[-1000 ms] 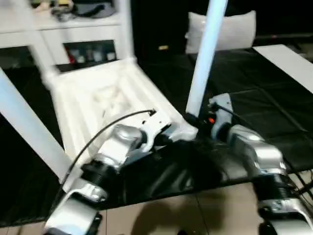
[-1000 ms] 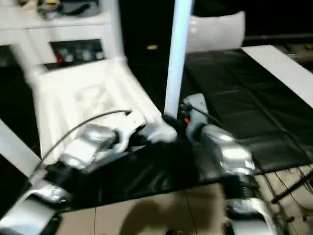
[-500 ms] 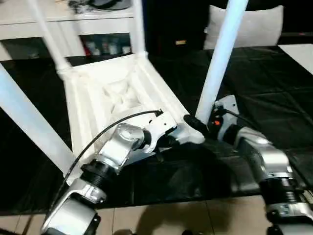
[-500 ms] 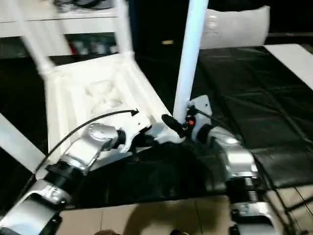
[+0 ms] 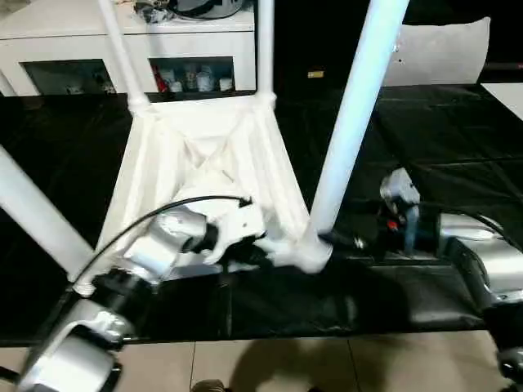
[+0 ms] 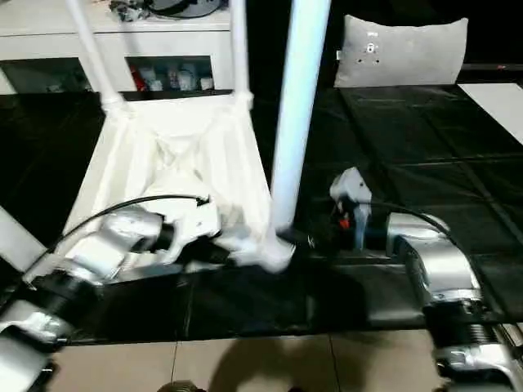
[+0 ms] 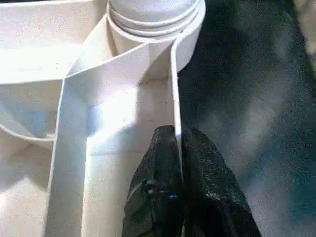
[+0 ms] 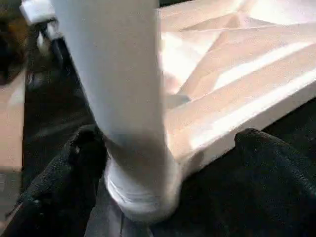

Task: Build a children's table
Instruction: Rotate leg to tighten

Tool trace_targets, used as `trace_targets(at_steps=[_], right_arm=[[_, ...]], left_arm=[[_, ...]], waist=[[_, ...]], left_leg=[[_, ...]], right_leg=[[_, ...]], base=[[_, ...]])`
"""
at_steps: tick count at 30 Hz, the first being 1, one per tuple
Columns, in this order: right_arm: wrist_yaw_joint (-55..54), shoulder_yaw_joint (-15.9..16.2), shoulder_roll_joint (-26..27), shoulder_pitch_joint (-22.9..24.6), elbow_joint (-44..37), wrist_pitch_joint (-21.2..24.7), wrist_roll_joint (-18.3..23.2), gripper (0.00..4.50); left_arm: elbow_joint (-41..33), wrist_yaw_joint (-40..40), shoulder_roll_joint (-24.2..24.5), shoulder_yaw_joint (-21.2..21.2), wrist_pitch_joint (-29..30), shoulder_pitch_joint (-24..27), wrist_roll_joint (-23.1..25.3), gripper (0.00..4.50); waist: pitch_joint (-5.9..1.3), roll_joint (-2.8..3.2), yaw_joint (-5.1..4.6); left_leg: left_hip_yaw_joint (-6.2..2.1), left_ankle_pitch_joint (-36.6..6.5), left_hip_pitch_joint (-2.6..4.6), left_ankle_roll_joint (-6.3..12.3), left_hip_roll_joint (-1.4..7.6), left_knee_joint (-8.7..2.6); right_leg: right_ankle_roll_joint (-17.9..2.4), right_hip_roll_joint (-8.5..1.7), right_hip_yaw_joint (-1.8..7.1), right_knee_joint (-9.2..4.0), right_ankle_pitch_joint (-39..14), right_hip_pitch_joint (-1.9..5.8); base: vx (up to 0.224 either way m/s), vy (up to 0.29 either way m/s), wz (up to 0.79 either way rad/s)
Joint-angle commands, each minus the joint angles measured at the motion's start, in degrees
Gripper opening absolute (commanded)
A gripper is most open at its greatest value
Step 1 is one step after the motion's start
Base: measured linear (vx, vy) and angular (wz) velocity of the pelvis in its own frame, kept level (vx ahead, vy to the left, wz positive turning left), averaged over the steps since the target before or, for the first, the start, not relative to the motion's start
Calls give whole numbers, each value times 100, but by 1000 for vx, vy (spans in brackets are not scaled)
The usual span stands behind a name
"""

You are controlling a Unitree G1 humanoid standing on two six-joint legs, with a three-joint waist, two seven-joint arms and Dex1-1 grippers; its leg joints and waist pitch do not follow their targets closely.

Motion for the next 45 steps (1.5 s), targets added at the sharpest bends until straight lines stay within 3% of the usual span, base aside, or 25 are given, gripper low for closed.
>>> trace_targets(at_steps=[1,2,5,10,21,22,23,27,31,35,36,37,39,40,41,42,44,45], right_arm=[[359,146,-79,31,-225,53,98,446],[496,201,-119,56,-280,111,131,418],[544,376,-128,57,-199,-59,-71,405],[653,396,4,4,-73,-150,5,364],[955,499,114,-35,1,190,221,281],[986,516,120,-34,-5,246,240,257],[983,494,139,-33,-14,280,285,249],[636,375,308,-11,-122,596,431,221],[145,285,495,22,-211,819,380,206],[-1591,-11,1153,-233,79,1107,6,200],[-1970,-78,1288,-308,166,1183,-77,199],[-2172,-124,1359,-350,213,1244,-109,198],[-2684,-247,1533,-449,322,1400,-193,197],[-3162,-373,1692,-548,467,1425,-269,197],[-4039,-683,2023,-729,747,1380,-333,197],[-4039,-683,2023,-729,747,1380,-333,197],[-4271,-800,2177,-786,868,1111,-365,197],[-4225,-775,2190,-783,884,952,-398,231]], left_arm=[[-205,-398,-13,-316,-223,-50,76,0],[-198,-452,0,-341,-267,-54,82,0],[-202,-564,-2,-403,-358,-59,98,0],[-192,-610,-20,-451,-445,-79,78,0],[-158,-661,-28,-463,-477,-78,67,0],[-154,-656,-31,-456,-469,-75,61,0],[-160,-651,-40,-437,-432,-70,38,0],[-261,-541,-172,-281,66,-1,-161,0],[-279,-233,-317,-177,424,1,-156,0],[-56,934,-940,212,1289,-93,-141,0],[0,1192,-1078,287,1430,-117,-125,0],[29,1326,-1146,325,1507,-133,-111,0],[95,1661,-1311,417,1689,-171,-68,0],[198,2020,-1496,553,1780,-221,-76,0],[365,2699,-1886,855,1948,-321,-113,0],[365,2699,-1886,855,1948,-321,-113,0],[429,3086,-2155,1053,1999,-382,-148,0],[445,3200,-2237,1107,1988,-401,-163,0]], waist=[[-465,-106,-19],[-465,-105,1],[-460,-106,19],[-459,-115,27],[-469,-117,27],[-469,-114,26],[-470,-135,25],[-464,-128,19],[-436,-129,-34],[-403,-132,-173],[-406,-126,-301],[-401,-115,-356],[-404,-58,-511],[-406,-23,-584],[-387,-28,-656],[-369,-62,-733],[-375,-86,-791],[-373,-86,-796]], left_leg=[[-49,-277,0,604,291,-339],[-51,-257,1,613,309,-338],[-54,-254,3,579,313,-343],[-45,-337,-3,515,288,-345],[-47,-289,-11,536,287,-340],[-50,-283,-10,536,294,-341],[-49,-260,-11,537,290,-342],[-45,-247,-14,485,290,-345],[-37,-382,0,400,254,-349],[-29,-634,35,247,213,-330],[-59,-815,-4,217,218,-314],[-67,-900,-2,233,232,-309],[-125,-1161,-10,282,347,-330],[-192,-1381,-29,328,484,-399],[-181,-1527,23,273,503,-405],[-122,-1616,78,188,348,-305],[-53,-1436,43,248,162,-233],[-38,-1403,49,283,152,-231]], right_leg=[[178,-461,432,-358,-2062,408],[151,-465,434,-353,-2039,400],[131,-473,439,-359,-2068,394],[182,-475,429,-386,-2239,404],[223,-457,424,-381,-2177,408],[217,-457,424,-381,-2176,406],[219,-459,426,-378,-2170,410],[222,-466,422,-384,-2237,412],[360,-452,386,-463,-2516,401],[564,-418,277,-596,-2927,379],[749,-398,185,-653,-3060,435],[801,-394,161,-676,-3085,433],[815,-422,125,-684,-2995,491],[768,-447,182,-610,-2806,534],[636,-458,254,-593,-2743,464],[641,-470,155,-708,-3099,433],[819,-461,53,-789,-3317,451],[895,-435,40,-817,-3334,443]], base=[[0,0,0],[0,0,0],[0,0,0],[0,0,0],[0,0,0],[0,0,0],[0,0,0],[0,0,0],[0,0,0],[0,0,0],[0,0,0],[0,0,0],[0,0,0],[0,0,0],[0,0,0],[0,0,0],[0,0,0],[0,0,0]])
